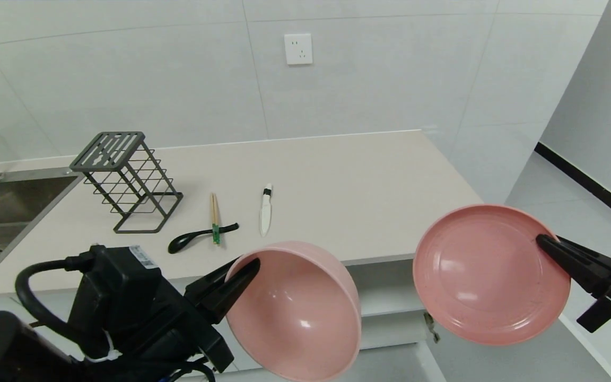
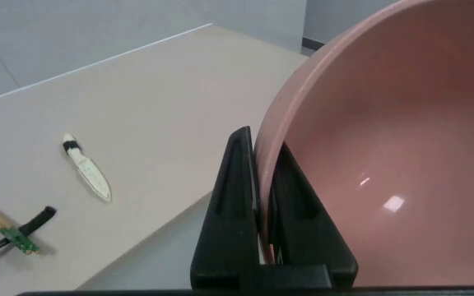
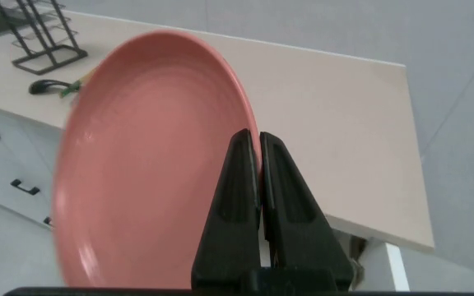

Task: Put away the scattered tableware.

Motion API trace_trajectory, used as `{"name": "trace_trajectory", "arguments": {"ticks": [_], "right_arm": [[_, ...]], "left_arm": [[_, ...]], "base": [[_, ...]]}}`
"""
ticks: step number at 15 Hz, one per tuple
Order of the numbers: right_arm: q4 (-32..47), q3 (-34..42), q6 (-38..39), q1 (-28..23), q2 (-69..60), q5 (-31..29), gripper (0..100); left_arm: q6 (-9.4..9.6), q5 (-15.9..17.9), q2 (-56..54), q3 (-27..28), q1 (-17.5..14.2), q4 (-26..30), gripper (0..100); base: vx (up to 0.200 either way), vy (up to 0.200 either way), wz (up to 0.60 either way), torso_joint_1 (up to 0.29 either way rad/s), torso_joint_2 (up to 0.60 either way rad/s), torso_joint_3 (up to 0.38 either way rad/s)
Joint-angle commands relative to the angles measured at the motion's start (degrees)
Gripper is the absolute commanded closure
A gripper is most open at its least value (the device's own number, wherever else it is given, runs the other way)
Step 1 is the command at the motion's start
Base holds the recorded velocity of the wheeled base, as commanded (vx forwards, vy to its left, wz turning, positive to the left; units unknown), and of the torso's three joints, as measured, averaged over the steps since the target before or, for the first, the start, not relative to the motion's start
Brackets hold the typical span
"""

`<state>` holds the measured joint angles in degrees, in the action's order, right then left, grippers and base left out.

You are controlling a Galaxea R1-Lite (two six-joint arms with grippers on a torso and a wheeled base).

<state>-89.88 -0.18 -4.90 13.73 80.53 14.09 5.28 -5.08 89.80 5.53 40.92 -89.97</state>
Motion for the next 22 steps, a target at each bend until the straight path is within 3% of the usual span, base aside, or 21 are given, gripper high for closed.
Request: {"name": "trace_trajectory", "arguments": {"ticks": [1,12,22], "right_arm": [[-0.1,0.0,0.0,0.1,0.0,0.1,100],[-0.1,0.0,0.0,0.1,0.9,0.1,100],[-0.1,0.0,-0.1,0.2,2.2,0.1,100]], "left_arm": [[-0.01,0.0,-0.7,-0.2,-0.1,0.0,100],[-0.09,-0.1,-0.8,-1.8,-0.1,0.0,100],[-0.09,-0.1,-2.3,-3.2,-0.1,0.0,100]], "base": [[0.000,0.000,0.00,0.000,0.00,0.000],[0.000,0.000,0.00,-0.008,0.02,0.008],[0.000,0.000,0.00,-0.221,0.45,0.214]]}}
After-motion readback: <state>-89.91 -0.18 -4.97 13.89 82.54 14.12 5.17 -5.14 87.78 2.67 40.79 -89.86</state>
